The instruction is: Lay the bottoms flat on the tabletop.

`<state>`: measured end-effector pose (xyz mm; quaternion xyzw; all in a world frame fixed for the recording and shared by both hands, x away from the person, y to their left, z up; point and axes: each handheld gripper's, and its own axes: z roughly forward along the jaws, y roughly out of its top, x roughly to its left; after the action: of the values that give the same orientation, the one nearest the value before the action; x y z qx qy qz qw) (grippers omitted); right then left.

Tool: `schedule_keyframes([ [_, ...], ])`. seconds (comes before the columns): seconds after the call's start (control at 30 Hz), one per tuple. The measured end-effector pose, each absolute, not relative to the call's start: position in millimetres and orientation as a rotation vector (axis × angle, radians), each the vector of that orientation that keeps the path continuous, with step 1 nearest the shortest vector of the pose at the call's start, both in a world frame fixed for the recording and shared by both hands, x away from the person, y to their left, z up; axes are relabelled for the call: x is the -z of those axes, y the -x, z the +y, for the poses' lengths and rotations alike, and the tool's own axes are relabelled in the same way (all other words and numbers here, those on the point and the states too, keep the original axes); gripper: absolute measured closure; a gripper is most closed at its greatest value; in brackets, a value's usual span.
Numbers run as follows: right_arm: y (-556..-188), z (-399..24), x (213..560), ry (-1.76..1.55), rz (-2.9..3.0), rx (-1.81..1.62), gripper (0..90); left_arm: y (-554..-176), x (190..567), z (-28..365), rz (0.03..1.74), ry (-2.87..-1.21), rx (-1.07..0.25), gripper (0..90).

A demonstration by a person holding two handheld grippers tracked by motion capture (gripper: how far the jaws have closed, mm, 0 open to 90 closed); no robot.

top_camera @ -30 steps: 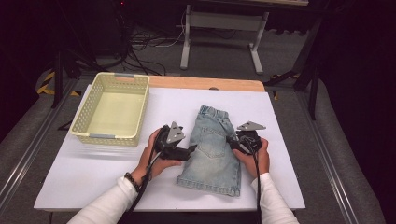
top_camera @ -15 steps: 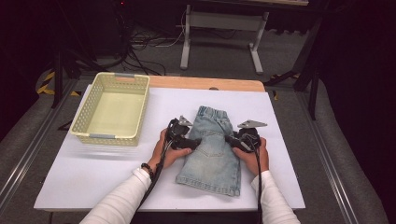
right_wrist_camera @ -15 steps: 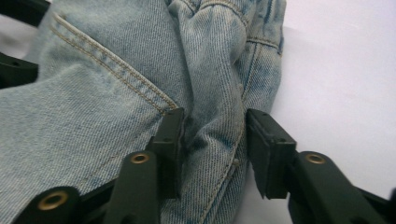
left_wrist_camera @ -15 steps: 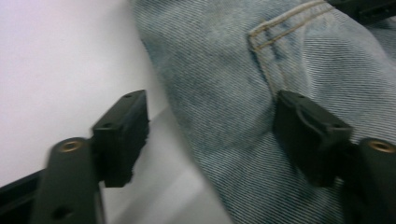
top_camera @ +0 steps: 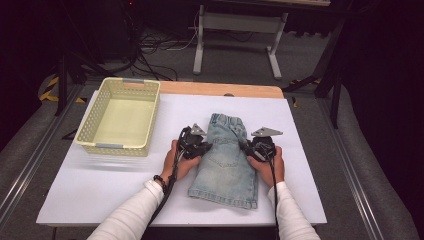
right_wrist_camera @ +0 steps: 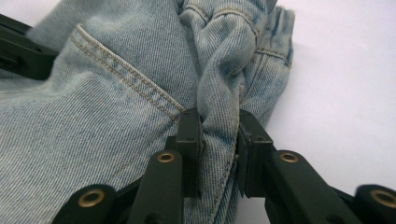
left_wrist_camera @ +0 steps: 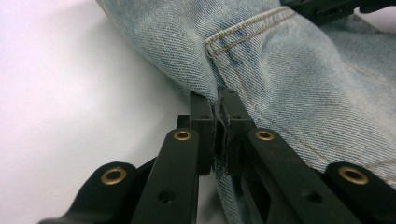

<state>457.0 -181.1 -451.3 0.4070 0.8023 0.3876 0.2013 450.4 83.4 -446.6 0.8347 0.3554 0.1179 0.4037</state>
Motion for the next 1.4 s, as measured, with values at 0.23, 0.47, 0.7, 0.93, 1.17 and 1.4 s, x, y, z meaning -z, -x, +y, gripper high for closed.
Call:
schedule_keyframes([
  [0.23, -461, -170, 445, -1.123, 2.177, -1.138, 72.3, -442, 433, 96, 0.882, -2.111, -0.408, 86.7],
  [0.47, -461, -164, 436, -1.115, 2.108, -1.182, 63.8, -442, 429, 104, 0.895, -2.112, -0.418, 86.8],
  [0.7, -440, -168, 429, -1.064, 2.162, -1.16, 60.4, -438, 434, 111, 0.909, -2.093, -0.436, 75.9],
  [0.93, -405, -175, 431, -1.011, 2.223, -1.149, 58.8, -407, 435, 121, 0.788, -2.124, -0.497, 57.5],
  [1.17, -372, -181, 434, -1.014, 2.275, -1.151, 53.4, -363, 433, 129, 0.675, -2.145, -0.522, 40.0],
  [1.4, -346, -185, 449, -1.082, 2.321, -1.09, 48.3, -326, 438, 132, 0.673, -2.177, -0.444, 22.5],
])
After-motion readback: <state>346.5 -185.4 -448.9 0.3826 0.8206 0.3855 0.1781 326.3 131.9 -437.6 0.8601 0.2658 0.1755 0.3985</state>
